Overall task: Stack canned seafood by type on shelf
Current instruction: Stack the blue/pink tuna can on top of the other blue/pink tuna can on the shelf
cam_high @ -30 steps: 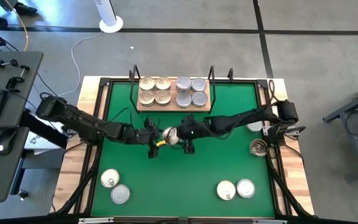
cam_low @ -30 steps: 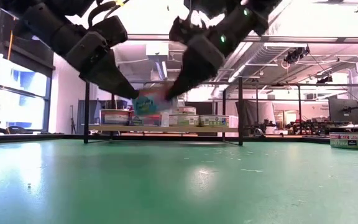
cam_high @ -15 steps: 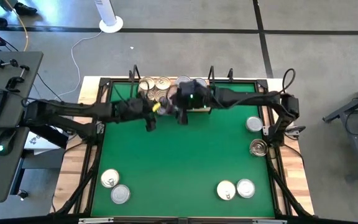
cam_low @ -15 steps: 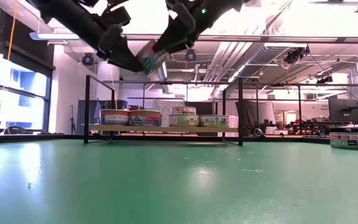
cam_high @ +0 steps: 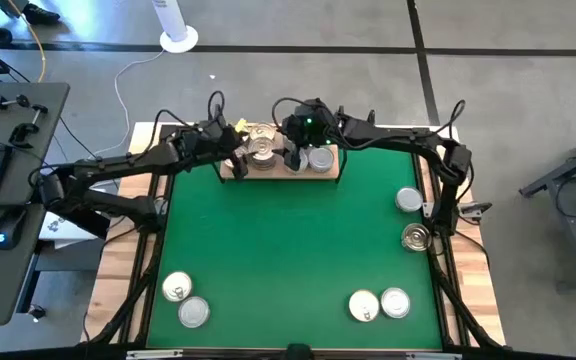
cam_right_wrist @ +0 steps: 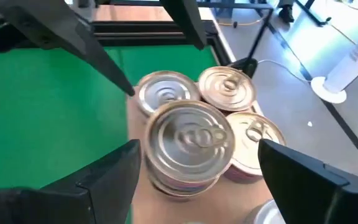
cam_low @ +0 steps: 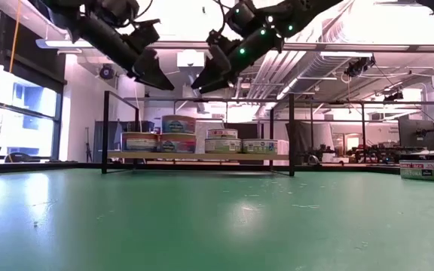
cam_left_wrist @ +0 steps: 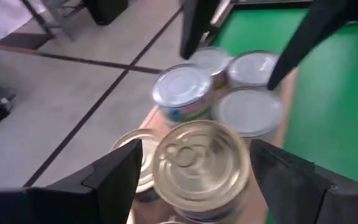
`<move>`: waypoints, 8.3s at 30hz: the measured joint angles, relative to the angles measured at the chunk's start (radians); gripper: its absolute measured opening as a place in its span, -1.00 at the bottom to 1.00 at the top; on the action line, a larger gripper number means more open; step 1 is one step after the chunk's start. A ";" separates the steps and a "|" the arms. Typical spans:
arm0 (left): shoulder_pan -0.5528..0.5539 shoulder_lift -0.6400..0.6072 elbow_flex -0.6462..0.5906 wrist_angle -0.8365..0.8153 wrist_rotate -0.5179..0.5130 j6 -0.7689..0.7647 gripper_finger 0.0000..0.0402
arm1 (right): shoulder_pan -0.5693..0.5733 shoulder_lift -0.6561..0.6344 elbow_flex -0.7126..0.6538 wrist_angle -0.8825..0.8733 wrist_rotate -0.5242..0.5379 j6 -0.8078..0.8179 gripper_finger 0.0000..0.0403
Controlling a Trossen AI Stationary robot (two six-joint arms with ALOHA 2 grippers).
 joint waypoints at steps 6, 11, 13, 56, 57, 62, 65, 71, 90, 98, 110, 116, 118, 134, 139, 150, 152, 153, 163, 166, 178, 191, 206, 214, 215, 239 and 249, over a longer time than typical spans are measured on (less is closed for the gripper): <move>0.073 0.048 -0.001 0.002 0.024 0.018 0.40 | -0.043 0.012 0.000 0.023 -0.038 0.018 0.56; 0.070 0.056 -0.002 0.006 0.021 0.033 0.40 | -0.048 0.013 0.000 0.019 -0.037 0.008 0.56; 0.057 0.042 0.008 -0.021 0.017 0.033 0.40 | -0.043 0.012 0.000 0.015 -0.037 0.005 0.56; 0.072 0.247 0.072 -0.146 -0.030 0.191 0.41 | -0.040 0.133 -0.003 -0.020 -0.037 -0.168 0.56; 0.072 0.247 0.072 -0.146 -0.028 0.192 0.41 | -0.040 0.135 -0.003 -0.024 -0.037 -0.169 0.56; 0.071 0.247 0.072 -0.124 0.053 0.216 0.41 | -0.039 0.144 -0.003 -0.028 -0.038 -0.192 0.56; 0.064 0.247 0.072 -0.108 0.064 0.216 0.41 | -0.033 0.144 -0.003 -0.015 -0.038 -0.192 0.56; 0.051 0.247 0.072 -0.089 0.060 0.216 0.41 | -0.026 0.144 -0.003 -0.011 -0.036 -0.191 0.53; 0.092 0.247 0.125 -0.117 0.050 0.199 0.41 | -0.040 0.139 0.126 -0.010 -0.092 -0.146 0.07; 0.142 0.247 0.128 -0.073 0.072 0.212 0.40 | -0.081 0.141 0.126 0.023 -0.119 -0.104 0.07; 0.208 0.266 0.133 0.016 0.109 0.224 0.40 | -0.116 0.233 0.126 0.177 -0.102 -0.020 0.07; 0.206 0.286 0.132 0.007 0.101 0.224 0.40 | -0.131 0.243 0.124 0.125 -0.098 -0.023 0.07; 0.202 0.287 0.131 0.003 0.098 0.224 0.40 | -0.131 0.242 0.124 0.122 -0.098 -0.023 0.07; 0.076 0.183 0.129 -0.010 -0.111 0.283 0.41 | -0.129 0.226 0.124 0.064 -0.097 -0.033 0.07; 0.098 0.207 0.129 0.001 -0.133 0.302 0.41 | -0.127 0.226 0.124 0.062 -0.096 -0.033 0.07; 0.198 0.270 0.128 0.078 -0.007 0.299 0.52 | -0.120 0.226 0.124 0.044 -0.096 -0.053 0.07; 0.200 0.273 0.128 0.078 -0.007 0.303 0.53 | -0.120 0.226 0.124 0.038 -0.096 -0.053 0.07; 0.201 0.273 0.128 0.079 -0.007 0.303 0.53 | -0.120 0.226 0.124 0.034 -0.096 -0.053 0.07; 0.194 0.273 0.146 0.073 0.011 0.356 0.53 | -0.120 0.226 0.124 0.019 -0.096 -0.060 0.07; 0.220 0.273 0.178 0.036 0.094 0.341 0.53 | -0.120 0.226 0.124 0.019 -0.096 -0.060 0.07; 0.324 0.365 0.290 -0.039 0.328 0.310 0.53 | -0.120 0.225 0.124 0.009 -0.119 -0.060 0.07; 0.321 0.474 0.349 -0.080 0.324 0.372 0.53 | -0.118 0.224 0.124 -0.026 -0.128 -0.060 0.07; 0.269 0.406 0.348 -0.207 0.278 0.426 0.52 | -0.100 0.224 0.124 -0.031 -0.127 -0.061 0.07; 0.229 0.402 0.349 -0.239 0.228 0.466 0.52 | -0.097 0.225 0.123 -0.037 -0.127 -0.078 0.07; 0.223 0.402 0.349 -0.241 0.216 0.467 0.52 | -0.097 0.225 0.123 -0.038 -0.126 -0.078 0.07; 0.101 0.405 0.345 -0.299 0.065 0.495 0.49 | -0.080 0.225 0.126 -0.037 -0.015 -0.105 0.07; 0.095 0.404 0.346 -0.294 0.027 0.462 -0.02 | -0.080 0.225 0.124 -0.048 -0.012 -0.105 0.07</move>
